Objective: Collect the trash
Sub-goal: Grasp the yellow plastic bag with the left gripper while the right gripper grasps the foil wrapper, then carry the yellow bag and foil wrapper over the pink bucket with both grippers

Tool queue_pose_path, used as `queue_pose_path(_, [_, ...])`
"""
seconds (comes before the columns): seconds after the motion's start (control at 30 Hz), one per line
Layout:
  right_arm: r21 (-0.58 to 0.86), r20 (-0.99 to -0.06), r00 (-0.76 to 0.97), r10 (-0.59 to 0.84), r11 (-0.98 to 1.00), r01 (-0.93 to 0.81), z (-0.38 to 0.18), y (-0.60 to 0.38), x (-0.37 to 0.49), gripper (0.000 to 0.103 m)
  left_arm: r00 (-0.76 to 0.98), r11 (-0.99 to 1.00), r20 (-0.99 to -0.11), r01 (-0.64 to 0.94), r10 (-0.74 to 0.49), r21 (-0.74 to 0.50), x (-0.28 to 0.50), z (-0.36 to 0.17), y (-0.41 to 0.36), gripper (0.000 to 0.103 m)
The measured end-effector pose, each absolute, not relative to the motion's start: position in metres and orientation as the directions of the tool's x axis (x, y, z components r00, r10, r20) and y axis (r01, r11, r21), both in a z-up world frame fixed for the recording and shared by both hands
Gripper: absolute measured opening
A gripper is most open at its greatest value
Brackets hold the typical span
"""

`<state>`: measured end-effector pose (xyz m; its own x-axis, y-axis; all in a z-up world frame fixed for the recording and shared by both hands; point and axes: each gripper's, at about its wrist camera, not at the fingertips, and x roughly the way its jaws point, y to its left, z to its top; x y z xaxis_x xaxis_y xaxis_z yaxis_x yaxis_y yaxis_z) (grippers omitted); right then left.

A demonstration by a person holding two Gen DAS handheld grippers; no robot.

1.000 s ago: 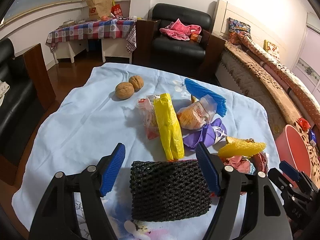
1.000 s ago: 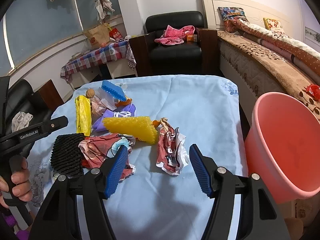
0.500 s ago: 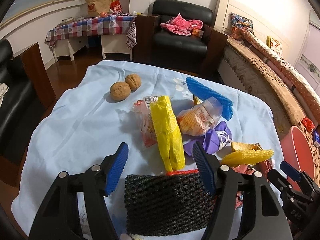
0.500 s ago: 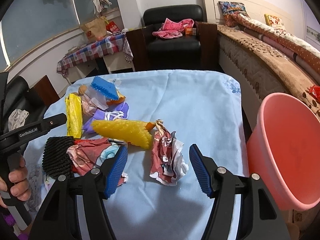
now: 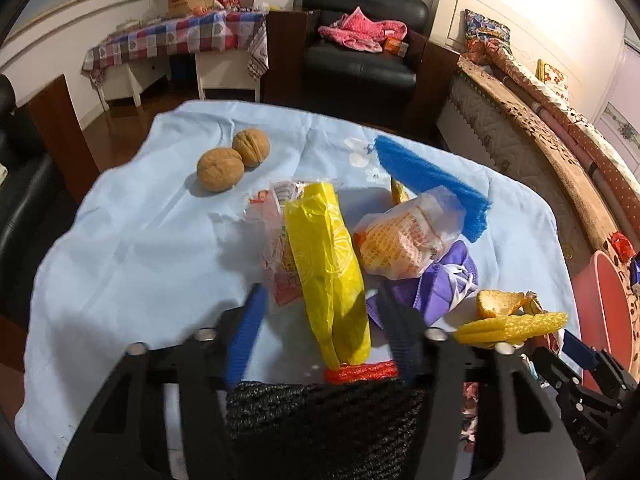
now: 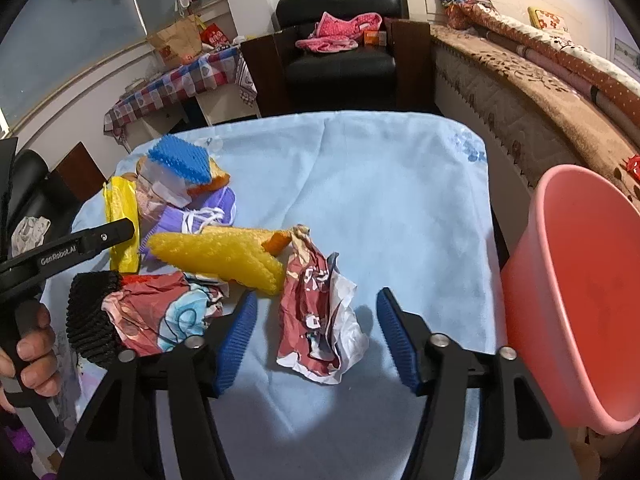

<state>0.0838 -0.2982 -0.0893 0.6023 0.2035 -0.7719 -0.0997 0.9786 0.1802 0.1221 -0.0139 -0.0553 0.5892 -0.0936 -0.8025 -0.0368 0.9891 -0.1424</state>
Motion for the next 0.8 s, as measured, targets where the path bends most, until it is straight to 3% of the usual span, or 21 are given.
queue_pose_path(0.2, [0.186, -0.782, 0.587, 0.211, 0.977, -0.104, -0.099, -0.3, 0.086, 0.043, 0.573, 0.979, -0.808, -0.043, -0.14, -0.2, 0.126, -0.062, -0.004, 0.033])
queue_pose_path(0.37, [0.216, -0.775, 0.584, 0.241, 0.97, -0.114, -0.098, -0.304, 0.087, 0.024, 0.58, 0.97, -0.796, -0.04, -0.173, -0.24, 0.124, -0.059, 0.0, 0.019])
queue_pose_path(0.53, [0.227, -0.754, 0.605, 0.257, 0.965, -0.127, -0.091, -0.308, 0.08, 0.015, 0.599, 0.962, -0.776, -0.033, -0.197, -0.27, 0.113, -0.049, 0.005, 0.018])
queue_pose_path(0.8, [0.271, -0.712, 0.642, 0.285, 0.955, -0.122, -0.071, -0.323, 0.063, 0.015, 0.633, 0.957, -0.744, -0.015, -0.216, -0.29, 0.094, -0.028, 0.006, 0.018])
